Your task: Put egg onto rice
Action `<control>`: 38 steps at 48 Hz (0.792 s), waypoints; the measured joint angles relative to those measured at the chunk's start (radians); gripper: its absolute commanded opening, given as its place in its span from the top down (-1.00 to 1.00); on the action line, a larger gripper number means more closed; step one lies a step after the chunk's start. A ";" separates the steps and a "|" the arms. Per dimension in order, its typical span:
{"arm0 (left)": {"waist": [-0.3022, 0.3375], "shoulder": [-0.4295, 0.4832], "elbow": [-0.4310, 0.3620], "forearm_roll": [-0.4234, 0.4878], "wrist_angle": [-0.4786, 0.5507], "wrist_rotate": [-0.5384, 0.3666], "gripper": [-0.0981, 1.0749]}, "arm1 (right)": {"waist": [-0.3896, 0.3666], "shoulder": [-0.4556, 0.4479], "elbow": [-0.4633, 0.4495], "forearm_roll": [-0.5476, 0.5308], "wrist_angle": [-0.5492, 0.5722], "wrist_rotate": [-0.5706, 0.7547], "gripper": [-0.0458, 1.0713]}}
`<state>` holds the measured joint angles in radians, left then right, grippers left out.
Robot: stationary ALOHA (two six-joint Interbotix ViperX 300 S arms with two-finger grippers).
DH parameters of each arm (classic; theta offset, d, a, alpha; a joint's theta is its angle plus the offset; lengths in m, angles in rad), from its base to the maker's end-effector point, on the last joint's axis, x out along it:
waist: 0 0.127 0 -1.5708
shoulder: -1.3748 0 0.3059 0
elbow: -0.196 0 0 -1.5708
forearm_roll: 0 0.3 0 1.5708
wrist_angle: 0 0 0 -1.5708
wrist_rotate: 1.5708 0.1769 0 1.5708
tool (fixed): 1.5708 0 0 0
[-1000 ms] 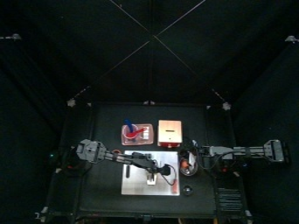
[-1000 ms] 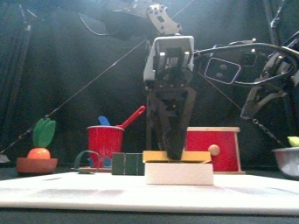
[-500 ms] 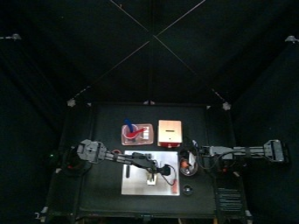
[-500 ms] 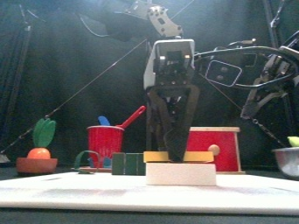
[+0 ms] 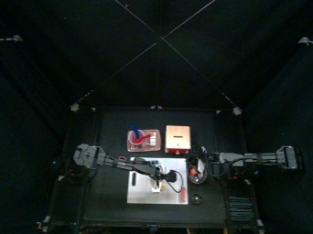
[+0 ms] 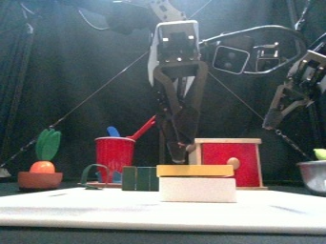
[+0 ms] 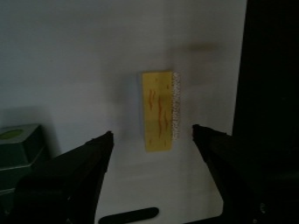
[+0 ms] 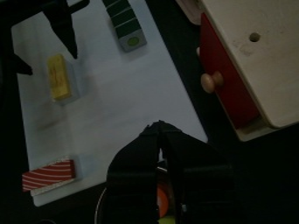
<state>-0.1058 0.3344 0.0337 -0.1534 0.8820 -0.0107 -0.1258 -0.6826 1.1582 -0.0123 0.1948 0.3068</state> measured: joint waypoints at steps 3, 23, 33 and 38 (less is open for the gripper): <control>0.005 -0.040 0.041 0.002 -0.043 0.000 -0.92 | 0.000 0.000 0.000 0.002 -0.002 0.000 0.44; 0.011 -0.308 0.399 0.058 -0.419 0.011 -0.92 | 0.015 -0.002 -0.051 0.000 -0.021 0.000 0.44; 0.018 -0.472 0.621 0.074 -0.695 0.008 -0.92 | 0.040 0.005 -0.060 -0.012 -0.084 0.000 0.44; 0.035 -0.548 0.718 0.075 -0.805 0.011 -0.92 | 0.051 0.006 -0.058 -0.023 -0.140 0.000 0.43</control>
<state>-0.0706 -0.2132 0.7517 -0.0782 0.0767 0.0000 -0.0752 -0.6765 1.0999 -0.0353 0.0552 0.3068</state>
